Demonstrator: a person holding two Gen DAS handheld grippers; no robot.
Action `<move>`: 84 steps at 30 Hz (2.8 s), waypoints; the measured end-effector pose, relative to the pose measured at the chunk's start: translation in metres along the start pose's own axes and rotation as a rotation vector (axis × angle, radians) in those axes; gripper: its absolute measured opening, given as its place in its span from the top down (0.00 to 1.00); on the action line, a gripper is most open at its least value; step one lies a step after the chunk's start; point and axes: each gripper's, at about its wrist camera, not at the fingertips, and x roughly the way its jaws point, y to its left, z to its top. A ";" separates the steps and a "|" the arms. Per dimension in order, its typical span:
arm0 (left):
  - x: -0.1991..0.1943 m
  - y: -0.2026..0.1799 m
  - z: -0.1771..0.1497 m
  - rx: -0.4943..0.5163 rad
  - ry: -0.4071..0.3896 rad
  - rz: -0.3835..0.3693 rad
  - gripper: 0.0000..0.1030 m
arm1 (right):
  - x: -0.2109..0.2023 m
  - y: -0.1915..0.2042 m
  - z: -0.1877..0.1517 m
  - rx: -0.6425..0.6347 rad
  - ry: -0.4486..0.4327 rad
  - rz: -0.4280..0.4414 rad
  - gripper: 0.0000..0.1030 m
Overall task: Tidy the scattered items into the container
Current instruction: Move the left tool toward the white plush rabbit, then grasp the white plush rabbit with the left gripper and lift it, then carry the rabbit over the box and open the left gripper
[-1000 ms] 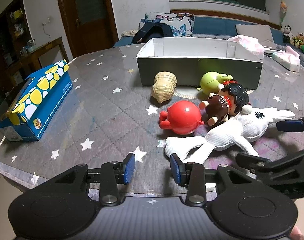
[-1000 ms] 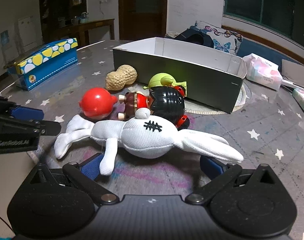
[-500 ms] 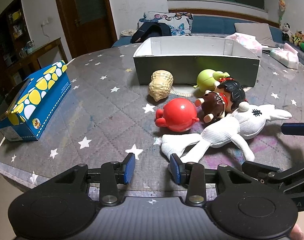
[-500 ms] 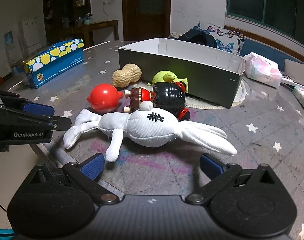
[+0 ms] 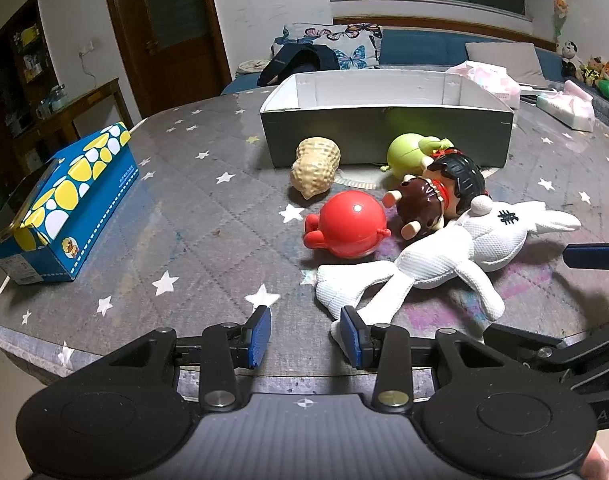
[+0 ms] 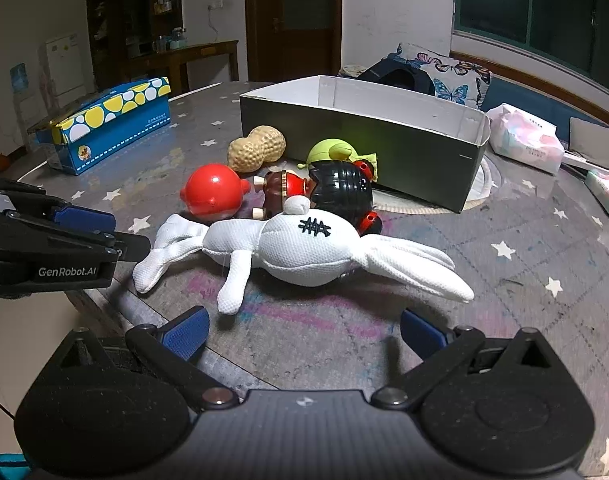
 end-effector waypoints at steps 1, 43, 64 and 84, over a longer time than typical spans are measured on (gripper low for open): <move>0.000 0.000 0.000 0.000 0.000 -0.001 0.60 | 0.000 0.000 0.000 0.001 -0.001 0.000 0.00; 0.025 -0.014 0.028 0.165 -0.042 -0.163 0.60 | -0.002 -0.061 0.033 0.124 -0.045 0.011 0.11; 0.012 -0.009 0.028 0.327 -0.054 -0.356 0.60 | -0.004 -0.048 0.045 -0.058 0.022 0.130 0.19; 0.029 -0.025 0.029 0.313 -0.015 -0.376 0.87 | 0.022 -0.030 0.033 -0.199 0.118 0.146 0.47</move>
